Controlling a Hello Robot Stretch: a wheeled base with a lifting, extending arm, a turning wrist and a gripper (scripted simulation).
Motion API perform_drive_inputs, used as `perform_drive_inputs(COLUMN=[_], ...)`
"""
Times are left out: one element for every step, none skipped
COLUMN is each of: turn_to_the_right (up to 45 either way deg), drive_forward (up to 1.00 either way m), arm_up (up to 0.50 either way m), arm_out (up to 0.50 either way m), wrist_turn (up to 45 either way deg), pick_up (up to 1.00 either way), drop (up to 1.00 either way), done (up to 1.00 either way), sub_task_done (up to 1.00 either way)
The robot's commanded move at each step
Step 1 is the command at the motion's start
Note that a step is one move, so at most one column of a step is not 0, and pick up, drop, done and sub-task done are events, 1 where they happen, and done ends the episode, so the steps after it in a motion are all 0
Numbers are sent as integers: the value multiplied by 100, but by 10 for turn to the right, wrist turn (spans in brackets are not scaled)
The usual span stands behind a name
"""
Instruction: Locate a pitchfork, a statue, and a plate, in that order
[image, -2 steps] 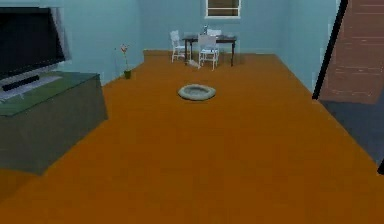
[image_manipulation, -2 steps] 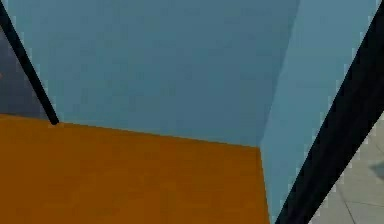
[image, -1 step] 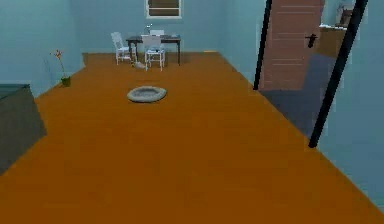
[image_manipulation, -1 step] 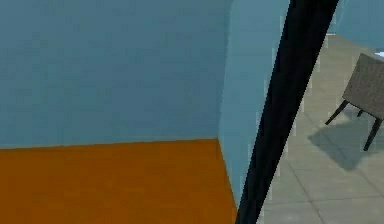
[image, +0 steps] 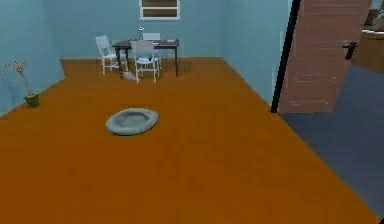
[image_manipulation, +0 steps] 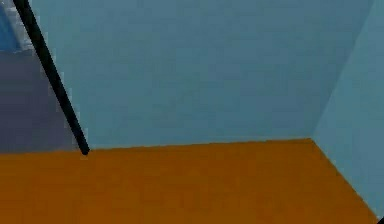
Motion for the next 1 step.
perform_drive_inputs(turn_to_the_right=[30], drive_forward=[0], arm_up=[0], arm_out=[0], wrist_turn=[0], pick_up=[0], drop=[0], done=[0], sub_task_done=[0])
